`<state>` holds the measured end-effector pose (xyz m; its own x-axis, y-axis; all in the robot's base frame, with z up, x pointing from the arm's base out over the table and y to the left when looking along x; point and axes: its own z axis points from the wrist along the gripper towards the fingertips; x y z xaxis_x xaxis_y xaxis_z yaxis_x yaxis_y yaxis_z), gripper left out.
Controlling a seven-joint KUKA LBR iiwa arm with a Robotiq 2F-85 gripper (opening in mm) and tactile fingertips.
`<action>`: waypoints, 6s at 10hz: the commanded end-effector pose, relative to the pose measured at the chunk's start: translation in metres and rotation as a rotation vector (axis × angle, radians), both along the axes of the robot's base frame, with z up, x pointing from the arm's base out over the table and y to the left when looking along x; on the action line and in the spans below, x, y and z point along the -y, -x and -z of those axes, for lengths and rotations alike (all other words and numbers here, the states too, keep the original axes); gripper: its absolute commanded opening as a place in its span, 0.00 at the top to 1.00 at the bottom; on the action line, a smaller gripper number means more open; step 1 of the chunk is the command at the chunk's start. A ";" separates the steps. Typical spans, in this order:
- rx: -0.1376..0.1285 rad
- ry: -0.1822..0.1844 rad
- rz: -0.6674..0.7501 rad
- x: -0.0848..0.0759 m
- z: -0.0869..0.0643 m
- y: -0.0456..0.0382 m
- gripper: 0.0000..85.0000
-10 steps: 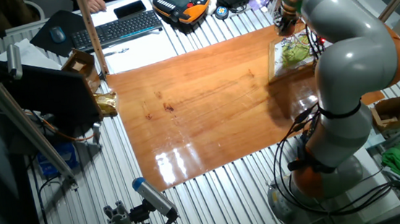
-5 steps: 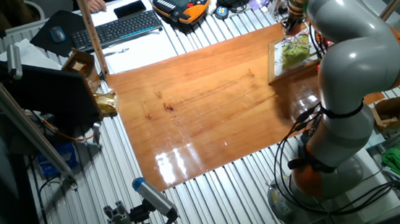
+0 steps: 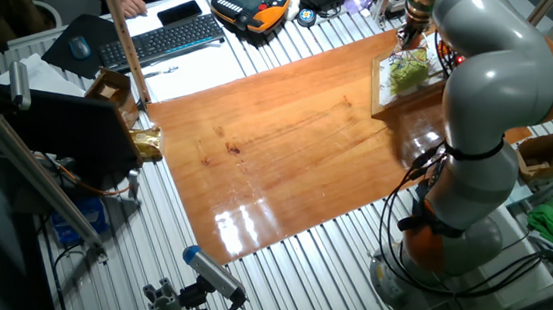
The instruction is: Grab a basketball, release it and shoot it into the basket
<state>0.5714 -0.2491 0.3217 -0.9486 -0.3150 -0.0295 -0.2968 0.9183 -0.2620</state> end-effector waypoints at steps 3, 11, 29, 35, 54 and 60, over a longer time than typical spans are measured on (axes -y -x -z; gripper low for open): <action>-0.020 -0.027 -0.045 0.005 0.002 0.0023 0.99; -0.041 -0.046 -0.051 0.005 0.003 0.0020 0.80; -0.106 -0.062 0.041 -0.038 0.008 -0.0258 0.99; -0.110 -0.058 0.088 -0.038 0.010 -0.0290 0.99; -0.198 -0.093 0.127 -0.054 0.015 -0.0217 0.99; -0.207 -0.141 0.295 -0.112 0.046 -0.0168 0.69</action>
<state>0.5868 -0.1453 0.2720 -0.9900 -0.0323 0.1371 -0.0455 0.9945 -0.0940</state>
